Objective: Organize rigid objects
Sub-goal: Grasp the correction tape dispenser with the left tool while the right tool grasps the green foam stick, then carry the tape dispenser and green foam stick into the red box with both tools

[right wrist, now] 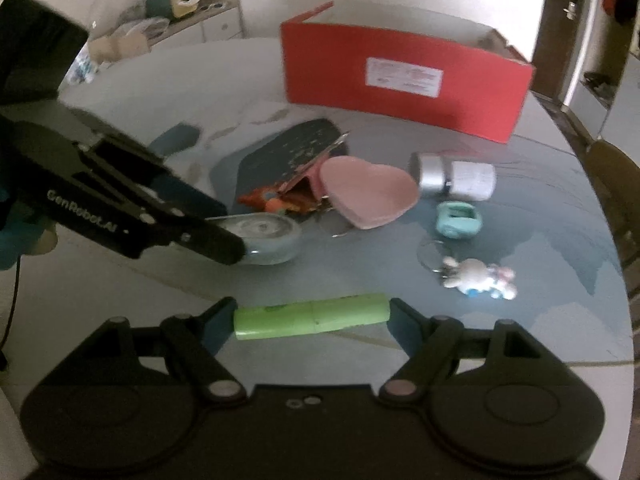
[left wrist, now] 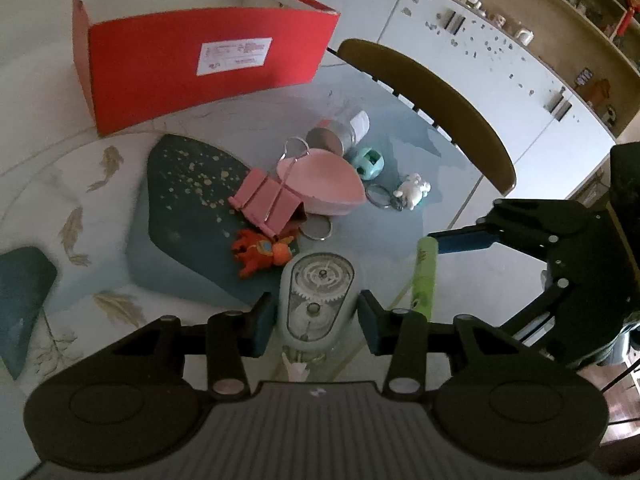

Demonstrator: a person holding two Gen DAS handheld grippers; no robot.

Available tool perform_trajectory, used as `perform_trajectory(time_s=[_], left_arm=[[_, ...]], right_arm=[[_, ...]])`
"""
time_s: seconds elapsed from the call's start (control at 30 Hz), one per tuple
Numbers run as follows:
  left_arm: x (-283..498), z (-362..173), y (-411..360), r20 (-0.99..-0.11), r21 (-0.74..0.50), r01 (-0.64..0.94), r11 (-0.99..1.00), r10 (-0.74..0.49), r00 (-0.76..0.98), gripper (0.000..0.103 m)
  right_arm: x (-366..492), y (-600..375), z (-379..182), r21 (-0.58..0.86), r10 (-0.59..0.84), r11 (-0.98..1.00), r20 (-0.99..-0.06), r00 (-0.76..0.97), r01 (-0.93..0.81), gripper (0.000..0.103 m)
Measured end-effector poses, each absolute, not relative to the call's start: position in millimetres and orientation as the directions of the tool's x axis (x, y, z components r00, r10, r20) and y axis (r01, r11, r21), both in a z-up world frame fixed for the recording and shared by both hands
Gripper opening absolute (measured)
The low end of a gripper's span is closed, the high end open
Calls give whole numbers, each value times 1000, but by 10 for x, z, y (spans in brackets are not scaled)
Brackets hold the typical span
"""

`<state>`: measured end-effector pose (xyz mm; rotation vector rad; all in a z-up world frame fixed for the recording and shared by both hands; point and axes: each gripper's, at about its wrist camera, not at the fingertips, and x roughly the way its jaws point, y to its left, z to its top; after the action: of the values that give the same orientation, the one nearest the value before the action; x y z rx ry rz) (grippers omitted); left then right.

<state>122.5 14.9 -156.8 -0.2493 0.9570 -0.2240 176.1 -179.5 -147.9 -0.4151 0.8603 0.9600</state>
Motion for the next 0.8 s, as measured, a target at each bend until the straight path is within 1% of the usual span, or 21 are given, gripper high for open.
perform_trajectory(time_s=[0.27,0.8], left_arm=[[1178,-1411,232,-761,-317,35,948,-276,588,41],[1306,-918,432,-704,-326,-3,945,-241,668,41]], right_arm=[[1795,-1872,-1278,81,557,568,-771,310,-819,81],[2088,-1704,-744,62,564,601,-739,368,-796,81]])
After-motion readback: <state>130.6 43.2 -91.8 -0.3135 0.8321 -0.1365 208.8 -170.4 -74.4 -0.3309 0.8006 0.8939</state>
